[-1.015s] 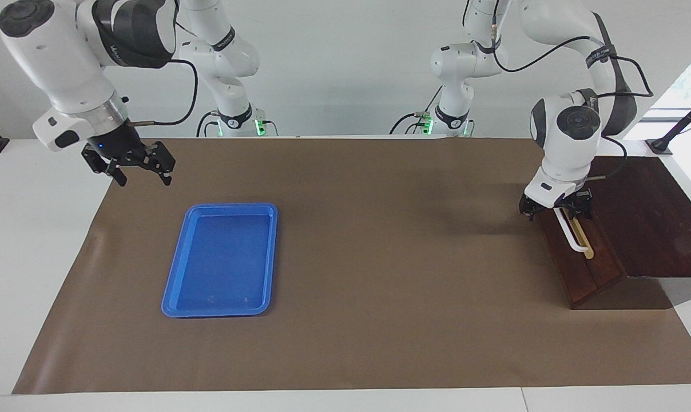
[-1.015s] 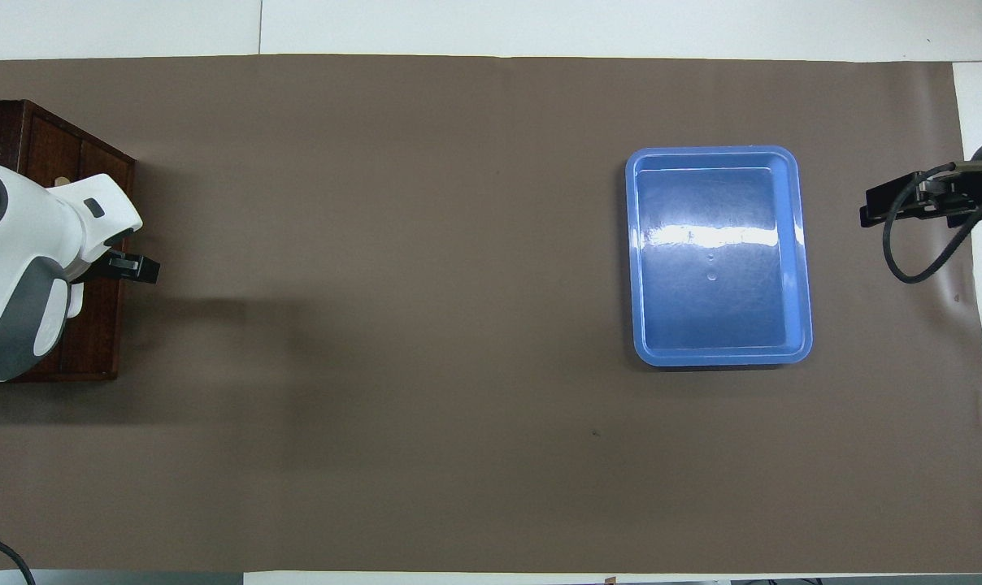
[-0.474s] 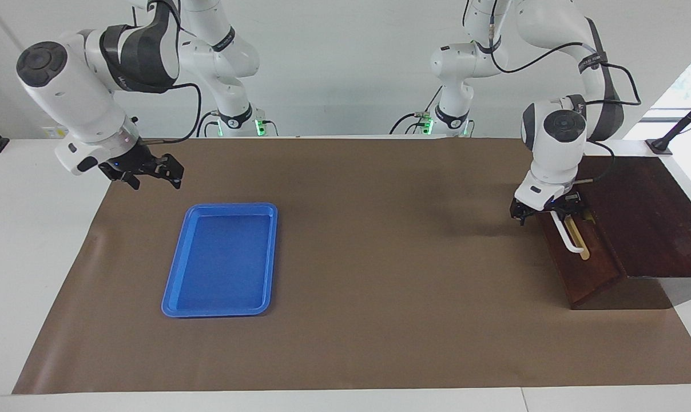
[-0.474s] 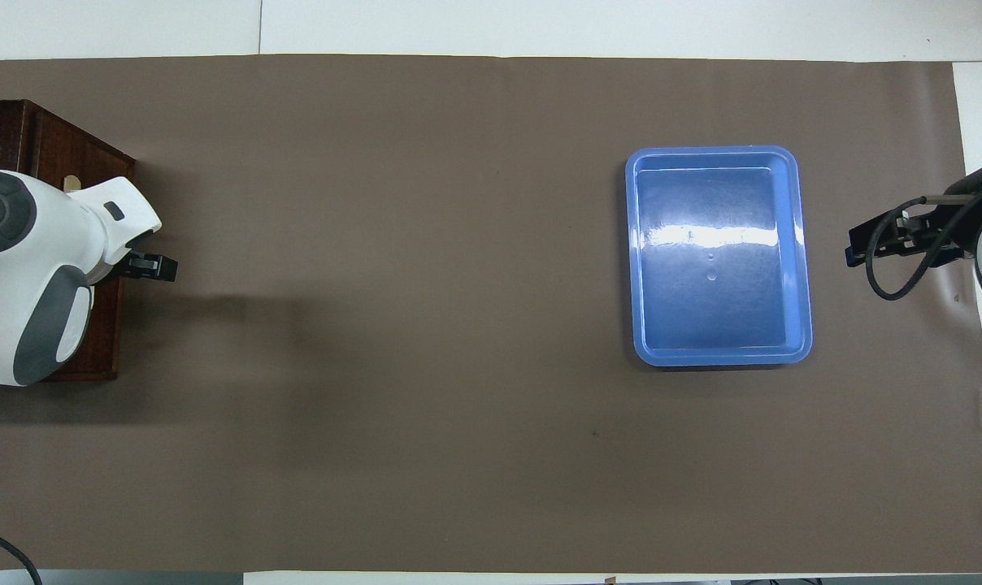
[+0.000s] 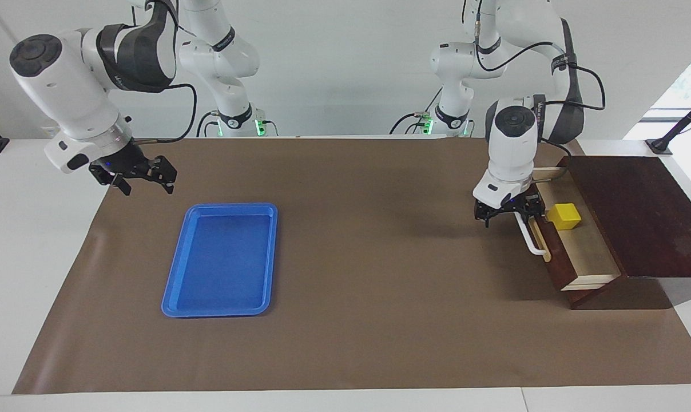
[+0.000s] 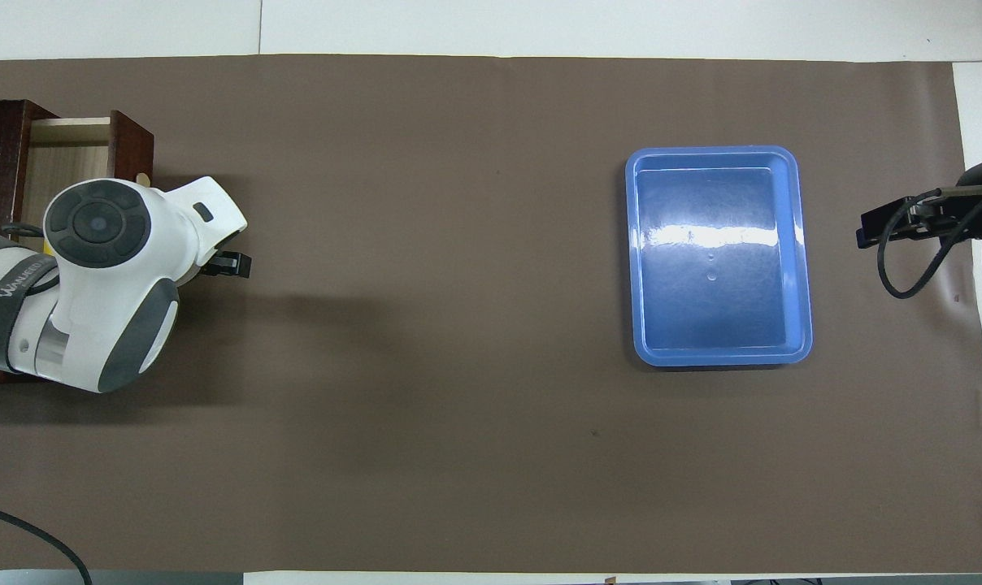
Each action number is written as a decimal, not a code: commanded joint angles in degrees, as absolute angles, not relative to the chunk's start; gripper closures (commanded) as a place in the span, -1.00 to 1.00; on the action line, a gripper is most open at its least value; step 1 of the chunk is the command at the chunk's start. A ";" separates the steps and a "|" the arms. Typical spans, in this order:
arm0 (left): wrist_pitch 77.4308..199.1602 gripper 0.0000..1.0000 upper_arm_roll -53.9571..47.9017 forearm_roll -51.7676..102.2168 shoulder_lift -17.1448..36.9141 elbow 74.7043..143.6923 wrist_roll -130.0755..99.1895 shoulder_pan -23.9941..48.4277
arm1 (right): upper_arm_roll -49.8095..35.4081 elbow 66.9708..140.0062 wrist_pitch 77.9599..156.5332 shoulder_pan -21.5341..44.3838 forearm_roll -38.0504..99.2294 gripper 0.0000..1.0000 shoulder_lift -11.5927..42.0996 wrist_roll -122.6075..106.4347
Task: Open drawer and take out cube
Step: 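Pull the drawer open with the left gripper while the right gripper advances, then reach the left gripper into the drawer and grasp the yellow cube, then lift the cube with the left gripper while the right gripper approaches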
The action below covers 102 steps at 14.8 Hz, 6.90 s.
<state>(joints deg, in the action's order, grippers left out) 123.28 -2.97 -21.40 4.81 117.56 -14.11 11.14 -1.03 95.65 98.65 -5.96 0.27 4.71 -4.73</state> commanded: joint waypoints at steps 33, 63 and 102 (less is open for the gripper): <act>102.04 -1.00 0.96 -1.05 7.38 91.84 -67.21 0.18 | -2.29 98.25 108.19 6.15 41.92 -1.00 12.13 75.41; 101.98 1.00 1.14 -3.26 8.88 90.73 -92.11 -2.73 | -1.76 81.38 97.82 5.62 42.28 -0.98 23.73 71.10; 101.25 1.00 0.88 -1.85 11.60 94.04 -135.35 37.71 | -2.29 104.14 116.54 20.48 53.09 -1.00 13.62 85.43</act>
